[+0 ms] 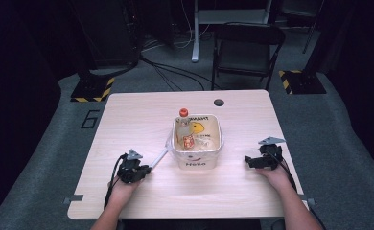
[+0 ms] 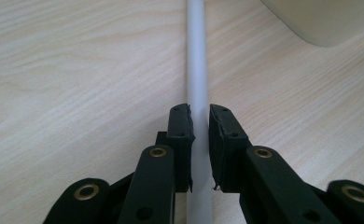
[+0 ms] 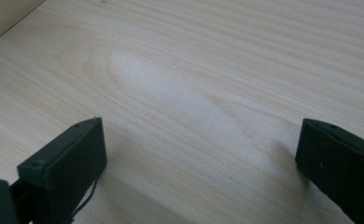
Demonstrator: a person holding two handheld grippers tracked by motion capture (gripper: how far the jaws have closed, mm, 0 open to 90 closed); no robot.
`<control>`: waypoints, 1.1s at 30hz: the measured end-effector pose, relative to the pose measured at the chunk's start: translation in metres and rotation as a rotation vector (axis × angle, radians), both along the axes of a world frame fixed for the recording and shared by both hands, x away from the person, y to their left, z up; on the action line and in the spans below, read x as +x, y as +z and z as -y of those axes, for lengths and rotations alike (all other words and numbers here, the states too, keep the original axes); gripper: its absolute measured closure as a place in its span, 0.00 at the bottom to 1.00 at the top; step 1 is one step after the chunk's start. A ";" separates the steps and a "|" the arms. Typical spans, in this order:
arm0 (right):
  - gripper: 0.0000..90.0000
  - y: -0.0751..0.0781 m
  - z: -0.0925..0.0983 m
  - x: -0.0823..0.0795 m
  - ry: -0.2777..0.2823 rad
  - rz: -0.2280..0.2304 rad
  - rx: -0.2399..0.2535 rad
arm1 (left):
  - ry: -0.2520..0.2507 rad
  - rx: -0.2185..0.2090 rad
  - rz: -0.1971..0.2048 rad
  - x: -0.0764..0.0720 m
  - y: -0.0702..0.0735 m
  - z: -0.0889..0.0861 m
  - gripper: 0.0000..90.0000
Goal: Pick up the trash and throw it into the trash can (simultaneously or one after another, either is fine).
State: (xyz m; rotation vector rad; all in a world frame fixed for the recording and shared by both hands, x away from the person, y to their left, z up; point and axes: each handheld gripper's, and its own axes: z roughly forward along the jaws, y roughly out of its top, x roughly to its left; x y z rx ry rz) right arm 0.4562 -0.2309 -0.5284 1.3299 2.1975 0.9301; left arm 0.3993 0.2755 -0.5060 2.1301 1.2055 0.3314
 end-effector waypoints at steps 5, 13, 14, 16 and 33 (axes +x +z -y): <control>0.01 0.000 0.000 0.000 0.000 0.000 0.000 | 0.021 -0.030 0.001 0.001 0.006 -0.008 0.88; 0.01 0.000 0.000 0.000 0.000 -0.001 0.002 | 0.037 -0.050 0.023 0.002 0.019 -0.020 0.88; 0.01 0.000 0.000 0.000 0.000 0.000 0.000 | 0.039 -0.054 0.025 0.002 0.020 -0.021 0.88; 0.01 0.000 0.000 0.000 0.000 -0.001 0.002 | 0.044 -0.051 0.028 0.002 0.024 -0.023 0.88; 0.01 0.000 0.000 0.000 0.000 -0.001 0.002 | 0.044 -0.074 0.067 -0.003 0.052 -0.034 0.88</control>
